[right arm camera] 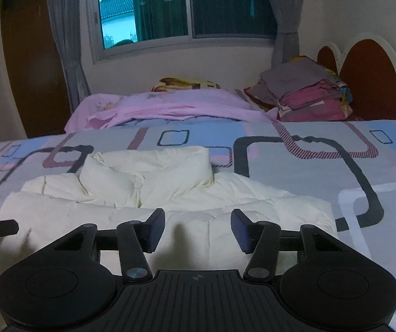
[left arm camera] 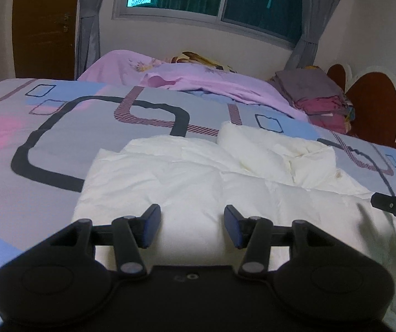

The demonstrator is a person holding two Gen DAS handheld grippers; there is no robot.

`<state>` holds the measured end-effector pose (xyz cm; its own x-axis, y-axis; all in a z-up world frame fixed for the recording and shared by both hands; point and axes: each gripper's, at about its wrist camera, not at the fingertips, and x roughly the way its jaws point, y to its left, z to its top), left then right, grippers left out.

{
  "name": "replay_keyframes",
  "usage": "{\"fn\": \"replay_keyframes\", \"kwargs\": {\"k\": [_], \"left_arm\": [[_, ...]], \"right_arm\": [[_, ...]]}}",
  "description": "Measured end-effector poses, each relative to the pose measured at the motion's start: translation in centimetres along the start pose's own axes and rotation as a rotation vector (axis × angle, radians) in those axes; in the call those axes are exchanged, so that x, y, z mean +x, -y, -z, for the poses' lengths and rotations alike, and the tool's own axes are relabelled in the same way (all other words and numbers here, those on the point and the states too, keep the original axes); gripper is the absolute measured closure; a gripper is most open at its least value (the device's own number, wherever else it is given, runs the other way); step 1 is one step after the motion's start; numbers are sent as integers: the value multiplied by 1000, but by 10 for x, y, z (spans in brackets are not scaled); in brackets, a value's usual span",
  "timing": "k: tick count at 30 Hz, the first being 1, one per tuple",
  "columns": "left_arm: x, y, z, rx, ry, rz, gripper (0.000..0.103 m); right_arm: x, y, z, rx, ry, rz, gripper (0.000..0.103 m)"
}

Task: Fold large clothes
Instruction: 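Press and smooth the folded jacket with both grippers open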

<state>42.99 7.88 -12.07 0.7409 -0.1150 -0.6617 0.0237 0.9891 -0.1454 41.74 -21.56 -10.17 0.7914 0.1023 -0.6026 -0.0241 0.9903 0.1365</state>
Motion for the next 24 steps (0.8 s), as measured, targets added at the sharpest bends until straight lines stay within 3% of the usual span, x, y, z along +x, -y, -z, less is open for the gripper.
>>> {"fn": "replay_keyframes", "kwargs": {"k": [3, 6, 12, 16, 18, 24], "left_arm": [[13, 1, 0, 9, -10, -16, 53], [30, -6, 6, 26, -19, -62, 44], [47, -24, 18, 4, -29, -109, 44], [50, -20, 16, 30, -31, -129, 44], [47, -20, 14, 27, -38, -132, 44], [16, -18, 11, 38, -15, -117, 46]], "right_arm": [[14, 4, 6, -12, -24, 25, 50], [27, 14, 17, -23, -47, 67, 50], [50, 34, 37, -34, -74, 101, 49], [59, 28, 39, -85, -80, 121, 49], [54, 32, 32, -68, -91, 109, 49], [5, 31, 18, -29, -5, 57, 49]]}}
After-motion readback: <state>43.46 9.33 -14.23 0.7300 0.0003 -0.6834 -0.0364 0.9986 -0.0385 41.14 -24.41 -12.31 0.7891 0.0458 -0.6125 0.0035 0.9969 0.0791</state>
